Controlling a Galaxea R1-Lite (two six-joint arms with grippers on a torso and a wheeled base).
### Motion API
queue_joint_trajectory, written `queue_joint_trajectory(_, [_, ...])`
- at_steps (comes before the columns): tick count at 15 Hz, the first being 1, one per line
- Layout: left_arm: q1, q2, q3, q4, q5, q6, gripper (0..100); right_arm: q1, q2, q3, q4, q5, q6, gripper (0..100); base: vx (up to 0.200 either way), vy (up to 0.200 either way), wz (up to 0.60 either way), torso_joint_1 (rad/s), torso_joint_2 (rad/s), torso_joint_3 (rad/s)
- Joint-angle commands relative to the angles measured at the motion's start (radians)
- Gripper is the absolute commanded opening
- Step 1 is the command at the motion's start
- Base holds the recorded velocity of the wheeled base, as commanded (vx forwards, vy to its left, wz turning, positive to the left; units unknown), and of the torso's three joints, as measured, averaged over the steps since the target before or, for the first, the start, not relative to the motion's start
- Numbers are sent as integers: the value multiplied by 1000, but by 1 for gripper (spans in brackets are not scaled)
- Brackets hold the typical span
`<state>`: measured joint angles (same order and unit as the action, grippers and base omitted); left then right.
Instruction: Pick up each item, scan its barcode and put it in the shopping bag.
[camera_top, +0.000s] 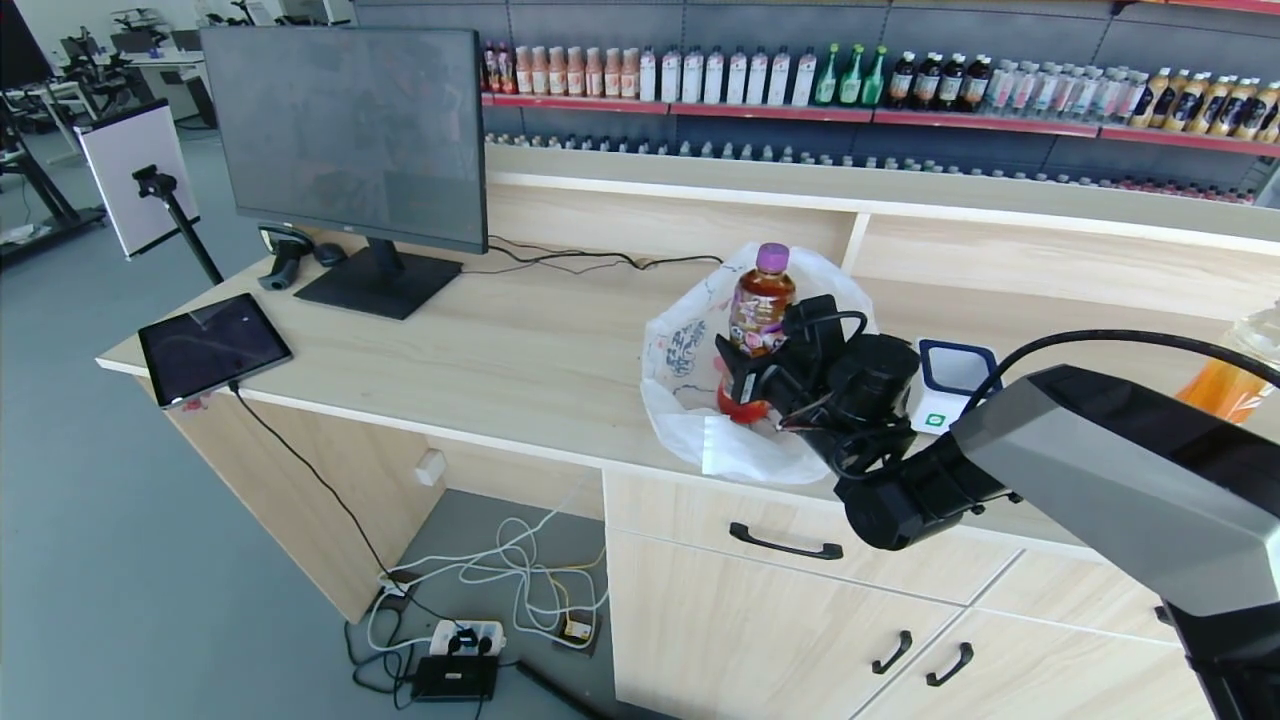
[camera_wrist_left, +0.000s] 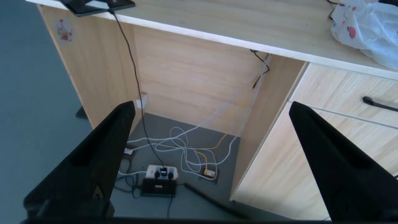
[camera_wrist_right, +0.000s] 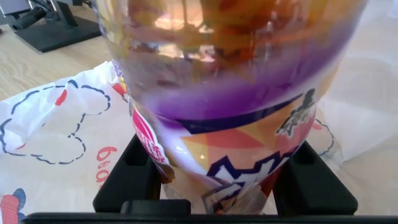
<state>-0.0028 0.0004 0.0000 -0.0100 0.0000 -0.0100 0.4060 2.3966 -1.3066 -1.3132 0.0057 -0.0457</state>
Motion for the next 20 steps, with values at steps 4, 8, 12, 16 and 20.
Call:
queue_joint_trajectory(4, [0,0,0,-1,0,-1,100,5,15,-2,8,0,1,0,0,0,0,0,0,0])
queue_joint_trajectory(8, [0,0,0,1,0,-1,100,28,16,6,8,-1,20,0,0,0,0,0,0,0])
queue_joint_trajectory(12, [0,0,0,-1,0,-1,100,53,16,3,8,-4,40,0,0,0,0,0,0,0])
queue_joint_trajectory(16, [0,0,0,1,0,-1,100,53,-20,-97,81,-3,37,0,0,0,0,0,0,0])
queue_joint_trajectory(20, [0,0,0,-1,0,-1,100,85,-22,-257,233,10,38,0,0,0,0,0,0,0])
